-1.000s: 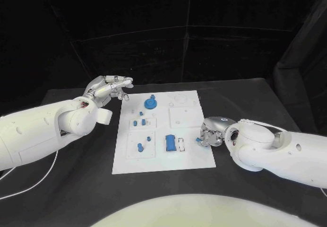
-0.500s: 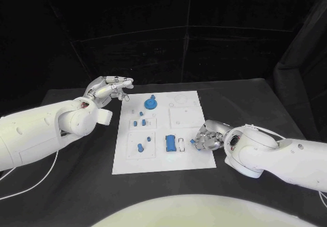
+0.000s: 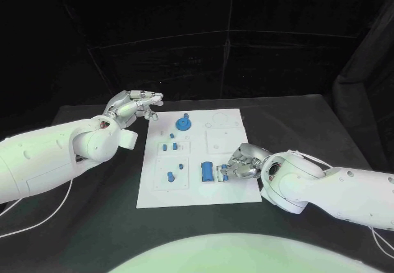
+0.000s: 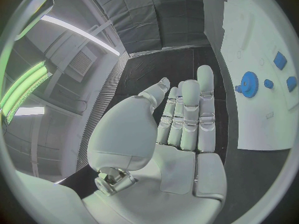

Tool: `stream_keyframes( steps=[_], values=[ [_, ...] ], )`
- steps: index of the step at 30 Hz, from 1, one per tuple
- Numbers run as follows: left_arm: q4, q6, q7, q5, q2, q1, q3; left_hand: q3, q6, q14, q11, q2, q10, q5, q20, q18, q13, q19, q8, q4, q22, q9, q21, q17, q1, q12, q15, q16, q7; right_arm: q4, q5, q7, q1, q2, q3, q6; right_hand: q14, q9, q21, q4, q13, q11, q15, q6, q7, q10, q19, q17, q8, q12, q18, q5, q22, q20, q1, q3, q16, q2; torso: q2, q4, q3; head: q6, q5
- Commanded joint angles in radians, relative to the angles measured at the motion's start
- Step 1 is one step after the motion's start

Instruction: Assemble the parts on the task board

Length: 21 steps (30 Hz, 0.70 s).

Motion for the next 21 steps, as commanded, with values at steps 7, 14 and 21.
stream_keyframes(
  steps=[7,14,21],
  values=[
    [0.003,0.015,0.002,0.003,0.001,0.002,0.001,-0.007,0.005,-0.007,-0.001,-0.001,-0.005,-0.002,0.003,0.013,0.001,0.005,0.006,-0.002,-0.001,0.001,-0.004,-0.001,0.007,0.005,-0.001,-0.002,-0.003,-0.033,0.022,-0.008,0.001,0.035,0.0,0.01,0.067,0.007,0.007,0.0,0.011,-0.008,-0.011,0.027,-0.009,0.014,0.009,0.055,0.014,0.014,-0.01,0.012,0.005,-0.004,-0.024,-0.015,0.005,0.013,-0.001,-0.0014,0.0,-0.001,0.003],
    [0.004,0.016,0.001,0.003,-0.002,0.002,0.001,-0.008,0.004,-0.007,0.0,-0.001,-0.007,-0.002,0.003,0.013,0.001,0.005,0.006,-0.002,-0.002,0.001,-0.005,-0.002,0.007,0.005,-0.001,-0.002,-0.003,-0.052,0.021,-0.021,0.001,0.053,0.0,0.05,0.067,0.012,0.007,-0.001,0.009,-0.012,-0.015,0.037,-0.014,0.015,0.01,0.055,0.019,0.01,-0.01,-0.002,0.006,-0.007,-0.033,-0.024,0.004,0.019,-0.001,0.0002,0.0006,-0.003,0.005],
    [0.006,0.017,0.0,0.003,-0.003,0.002,0.001,-0.008,0.004,-0.007,0.0,-0.001,-0.007,-0.002,0.003,0.013,0.001,0.005,0.006,-0.002,-0.002,0.001,-0.005,-0.002,0.007,0.005,-0.001,-0.002,-0.003,-0.057,0.006,-0.026,0.001,0.064,0.001,0.074,0.067,0.012,0.007,-0.005,0.009,-0.014,-0.016,0.038,-0.016,0.015,0.01,0.055,0.02,0.01,-0.01,-0.004,0.005,-0.008,-0.029,-0.026,0.004,0.019,0.0,-0.0033,0.0007,-0.005,0.009]
  ],
)
